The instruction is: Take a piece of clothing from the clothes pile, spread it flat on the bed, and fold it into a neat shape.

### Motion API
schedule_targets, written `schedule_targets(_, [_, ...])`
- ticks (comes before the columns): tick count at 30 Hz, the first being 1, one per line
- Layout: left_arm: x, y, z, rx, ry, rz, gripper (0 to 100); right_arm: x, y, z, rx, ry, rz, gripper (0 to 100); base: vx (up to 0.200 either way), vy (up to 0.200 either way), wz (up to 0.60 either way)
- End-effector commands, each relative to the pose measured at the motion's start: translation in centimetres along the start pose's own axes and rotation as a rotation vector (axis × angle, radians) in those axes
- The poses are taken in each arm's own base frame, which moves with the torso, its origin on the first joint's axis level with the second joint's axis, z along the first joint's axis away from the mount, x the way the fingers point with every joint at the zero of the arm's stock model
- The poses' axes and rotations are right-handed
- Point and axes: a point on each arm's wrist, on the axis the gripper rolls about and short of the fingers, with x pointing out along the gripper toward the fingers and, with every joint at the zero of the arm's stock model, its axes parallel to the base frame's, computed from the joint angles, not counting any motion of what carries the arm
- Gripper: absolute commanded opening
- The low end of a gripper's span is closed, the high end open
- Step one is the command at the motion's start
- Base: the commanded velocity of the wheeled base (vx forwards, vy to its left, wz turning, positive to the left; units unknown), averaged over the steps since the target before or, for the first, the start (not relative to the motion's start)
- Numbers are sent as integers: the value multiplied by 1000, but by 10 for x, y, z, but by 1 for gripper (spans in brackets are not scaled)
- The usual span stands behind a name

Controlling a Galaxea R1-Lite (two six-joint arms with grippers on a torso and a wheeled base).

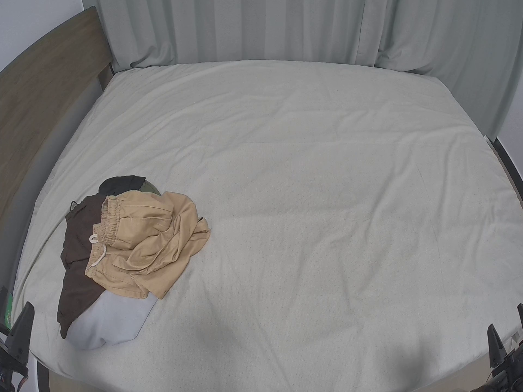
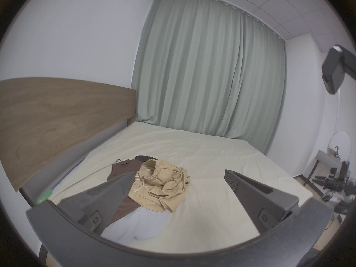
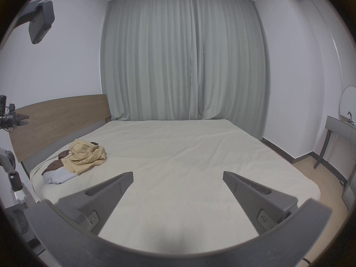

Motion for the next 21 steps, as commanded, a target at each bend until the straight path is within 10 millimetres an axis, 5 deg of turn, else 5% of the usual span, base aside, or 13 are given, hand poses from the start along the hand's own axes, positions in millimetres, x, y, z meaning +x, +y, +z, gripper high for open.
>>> schedule_targets(1, [16,-2,11,-29,73,-24,100,0,0,-5,0,1,1,100,0,0,0])
schedule_targets(8, [33,-2,19,-31,110,-20,100,0,0,-5,0,1,2,100,0,0,0])
schedule_targets(21, [100,-7,44,-116,152,-148,100,0,0,-5,0,1,2,100,0,0,0])
